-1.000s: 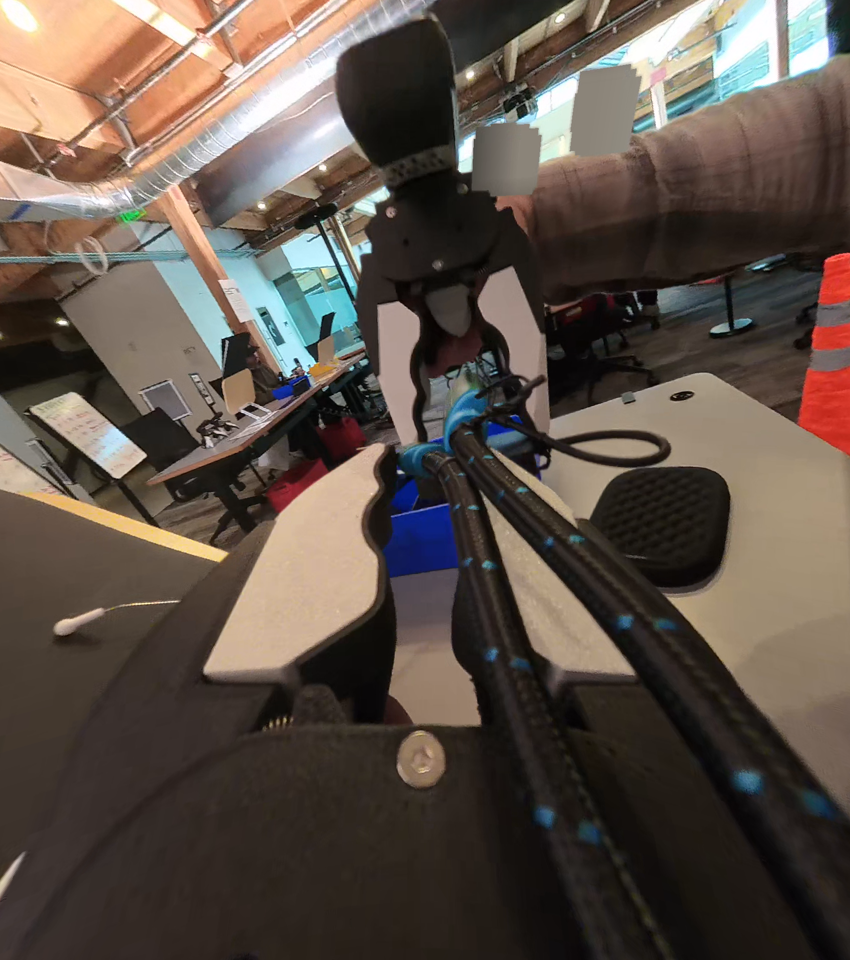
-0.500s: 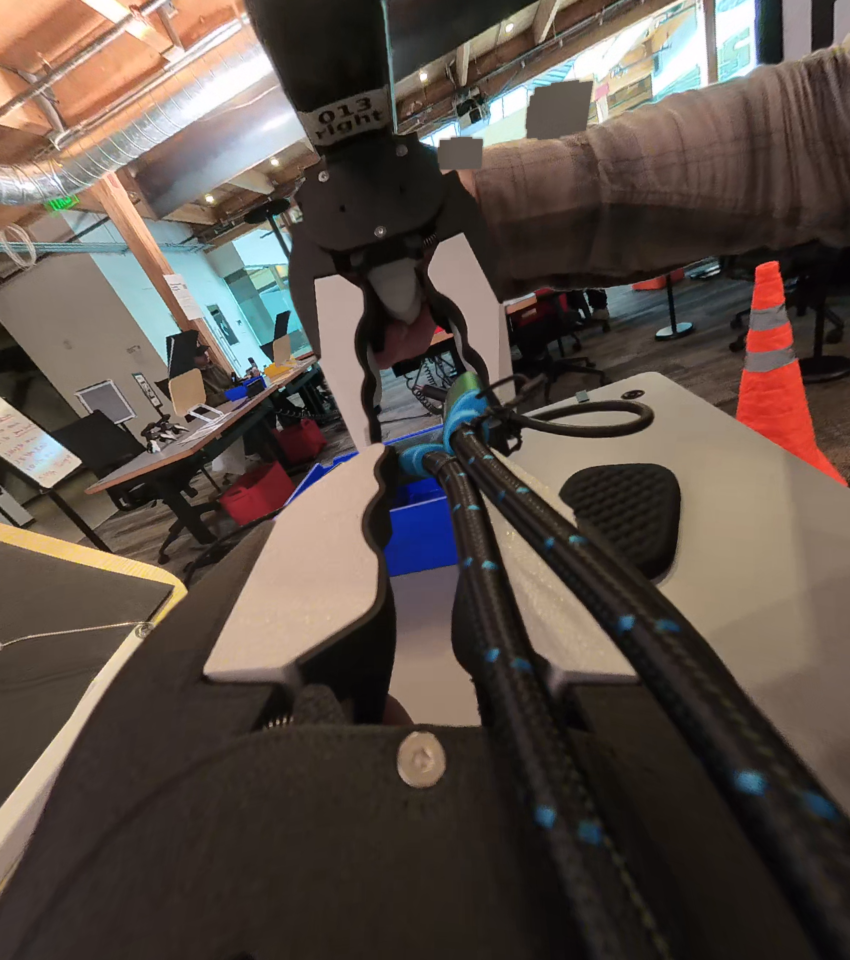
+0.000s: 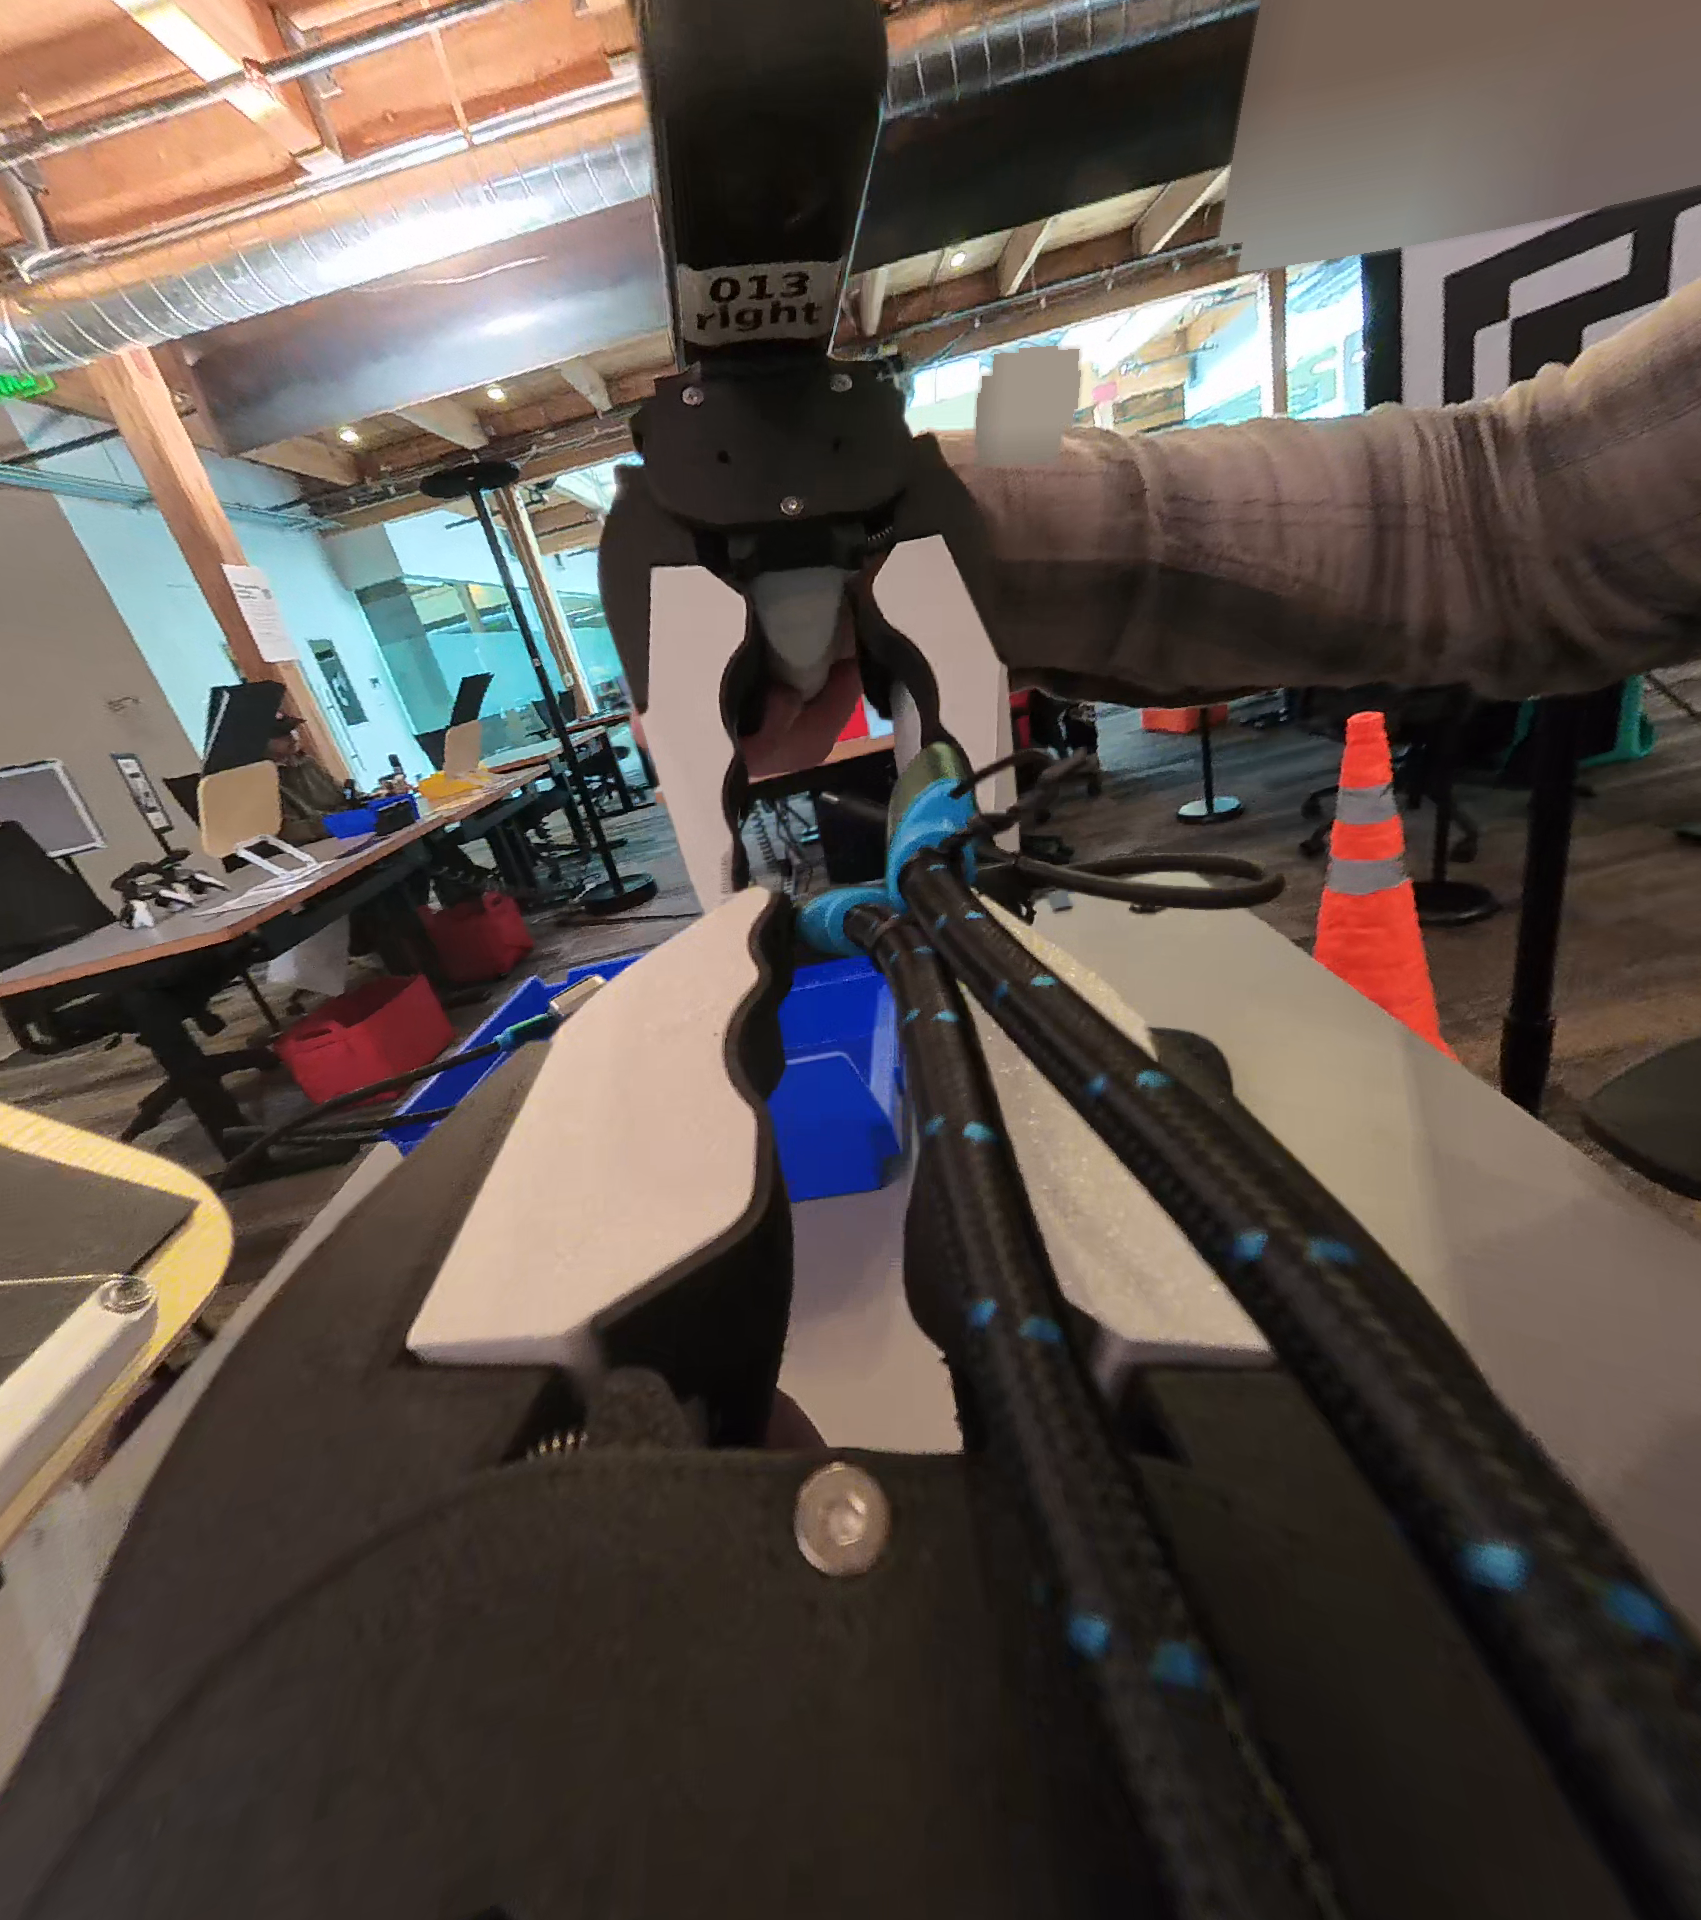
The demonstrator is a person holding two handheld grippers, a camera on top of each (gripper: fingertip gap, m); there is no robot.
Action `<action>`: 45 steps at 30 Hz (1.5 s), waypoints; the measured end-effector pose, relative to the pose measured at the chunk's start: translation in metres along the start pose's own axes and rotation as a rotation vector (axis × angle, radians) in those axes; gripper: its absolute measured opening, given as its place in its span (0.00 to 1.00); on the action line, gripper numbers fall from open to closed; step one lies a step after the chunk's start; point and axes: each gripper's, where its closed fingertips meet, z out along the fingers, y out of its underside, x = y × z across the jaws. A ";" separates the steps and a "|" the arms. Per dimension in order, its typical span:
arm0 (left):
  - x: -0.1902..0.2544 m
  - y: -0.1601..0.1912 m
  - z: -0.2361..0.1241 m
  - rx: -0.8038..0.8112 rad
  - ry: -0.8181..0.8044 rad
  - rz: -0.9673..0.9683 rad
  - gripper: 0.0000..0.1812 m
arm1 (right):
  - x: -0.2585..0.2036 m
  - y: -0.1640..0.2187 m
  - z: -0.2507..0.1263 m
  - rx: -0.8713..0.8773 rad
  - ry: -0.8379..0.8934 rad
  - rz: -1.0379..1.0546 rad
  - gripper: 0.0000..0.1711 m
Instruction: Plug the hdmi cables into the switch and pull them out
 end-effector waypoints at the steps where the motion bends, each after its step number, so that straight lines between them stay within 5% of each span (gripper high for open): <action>1: 0.000 -0.001 -0.001 0.010 0.005 -0.007 0.11 | 0.000 -0.001 0.000 0.009 -0.001 0.000 0.37; 29: -0.007 0.002 0.000 0.058 -0.014 -0.090 0.11 | 0.005 -0.003 -0.005 -0.043 0.087 0.017 0.37; 45: 0.006 -0.006 0.003 0.074 0.027 -0.033 0.10 | -0.008 -0.013 -0.013 0.040 -0.034 0.022 0.37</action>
